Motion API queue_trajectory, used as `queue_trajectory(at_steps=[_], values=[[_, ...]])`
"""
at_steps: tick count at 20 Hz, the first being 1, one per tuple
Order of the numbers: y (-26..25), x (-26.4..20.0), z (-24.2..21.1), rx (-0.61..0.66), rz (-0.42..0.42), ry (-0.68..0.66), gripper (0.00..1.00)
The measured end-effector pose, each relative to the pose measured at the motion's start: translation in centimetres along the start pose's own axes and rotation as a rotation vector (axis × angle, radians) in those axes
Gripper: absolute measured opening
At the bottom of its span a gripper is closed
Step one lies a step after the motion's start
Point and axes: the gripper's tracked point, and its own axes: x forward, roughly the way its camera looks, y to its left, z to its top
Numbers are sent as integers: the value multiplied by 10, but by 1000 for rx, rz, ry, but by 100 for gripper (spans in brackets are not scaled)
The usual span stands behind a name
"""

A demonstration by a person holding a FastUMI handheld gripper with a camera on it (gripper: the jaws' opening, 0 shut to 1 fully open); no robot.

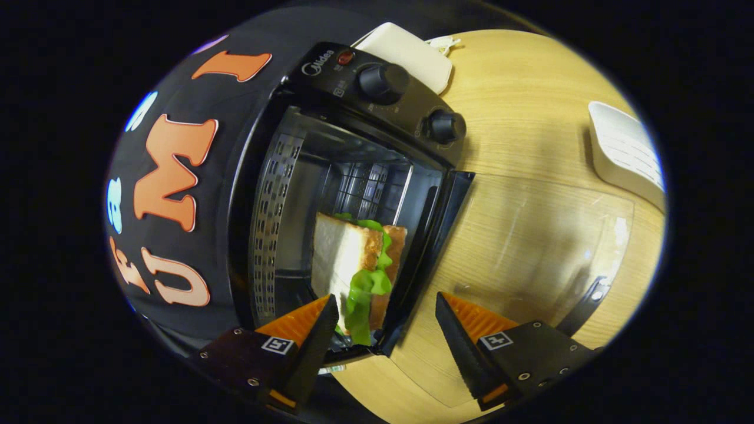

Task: Open the toaster oven, put the food inside, and close the toaster oven door.

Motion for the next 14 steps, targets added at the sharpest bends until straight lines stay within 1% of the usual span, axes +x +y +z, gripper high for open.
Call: queue_trajectory(at_steps=[3, 6, 9, 10, 12, 14], values=[[-12, -33, 2, -97, 0, 13, 98], [-21, -63, -5, -246, 17, 55, 98], [-12, -93, -24, -314, 97, 116, 98], [-12, -104, -29, -360, 112, 127, 98], [-21, -121, -38, -513, 104, 140, 98], [-40, -131, -40, -711, 54, 137, 98]])
